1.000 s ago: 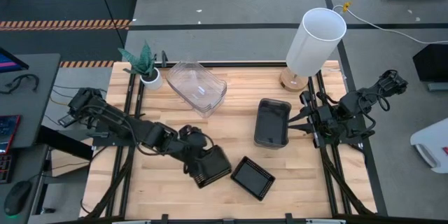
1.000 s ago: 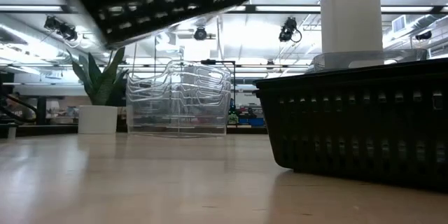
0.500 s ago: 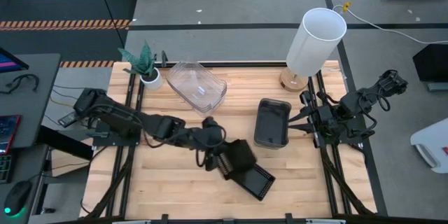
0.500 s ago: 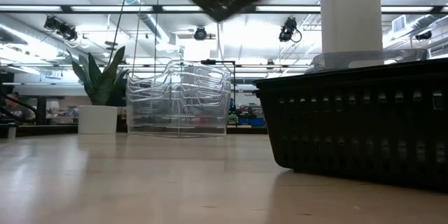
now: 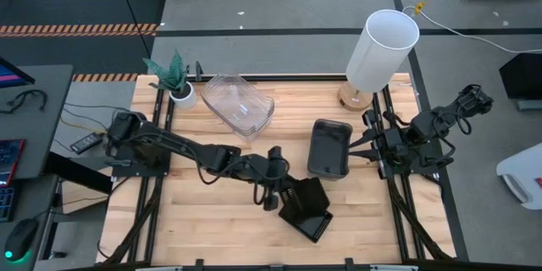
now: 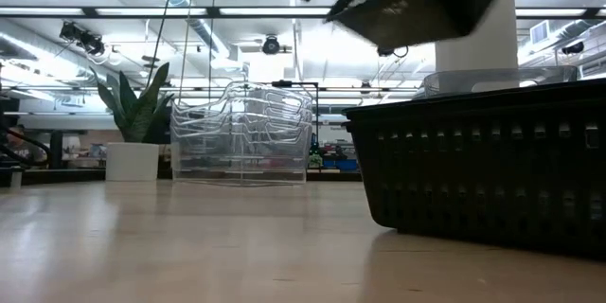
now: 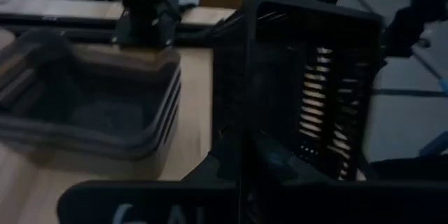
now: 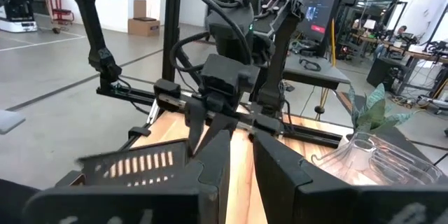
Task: Stack baskets by color
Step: Stack the left black bin on top of the right black bin
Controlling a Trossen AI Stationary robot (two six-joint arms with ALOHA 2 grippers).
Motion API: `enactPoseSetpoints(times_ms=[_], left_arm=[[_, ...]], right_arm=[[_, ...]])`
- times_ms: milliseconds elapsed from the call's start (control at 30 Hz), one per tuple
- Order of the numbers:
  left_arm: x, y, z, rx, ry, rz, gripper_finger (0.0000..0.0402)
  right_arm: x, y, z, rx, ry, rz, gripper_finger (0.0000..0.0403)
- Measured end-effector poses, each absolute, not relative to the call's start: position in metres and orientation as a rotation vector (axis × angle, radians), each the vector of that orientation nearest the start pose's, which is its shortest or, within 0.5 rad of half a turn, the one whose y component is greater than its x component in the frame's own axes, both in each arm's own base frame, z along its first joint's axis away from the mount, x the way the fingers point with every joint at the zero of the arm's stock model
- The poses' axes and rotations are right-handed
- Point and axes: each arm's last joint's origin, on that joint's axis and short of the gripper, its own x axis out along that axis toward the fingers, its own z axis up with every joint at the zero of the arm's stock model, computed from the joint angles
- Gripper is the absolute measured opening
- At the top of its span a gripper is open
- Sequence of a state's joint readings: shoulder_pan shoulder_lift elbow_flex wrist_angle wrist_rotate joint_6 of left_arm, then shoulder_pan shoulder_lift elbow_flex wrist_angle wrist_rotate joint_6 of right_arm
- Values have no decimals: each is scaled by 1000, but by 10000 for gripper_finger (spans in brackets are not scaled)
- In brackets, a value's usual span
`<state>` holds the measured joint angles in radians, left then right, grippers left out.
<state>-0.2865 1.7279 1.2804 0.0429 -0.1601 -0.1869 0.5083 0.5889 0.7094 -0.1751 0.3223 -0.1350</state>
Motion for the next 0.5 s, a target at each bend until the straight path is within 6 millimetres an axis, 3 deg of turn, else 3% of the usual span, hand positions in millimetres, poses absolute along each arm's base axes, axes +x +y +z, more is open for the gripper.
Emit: enactPoseSetpoints(times_ms=[300,500], left_arm=[[418,-117,295,-33,419,-154,14],[437,-122,290,80,541,-176,14]], right_arm=[[116,54,340,-179,-23,175,71],[109,50,343,-167,-51,182,71]])
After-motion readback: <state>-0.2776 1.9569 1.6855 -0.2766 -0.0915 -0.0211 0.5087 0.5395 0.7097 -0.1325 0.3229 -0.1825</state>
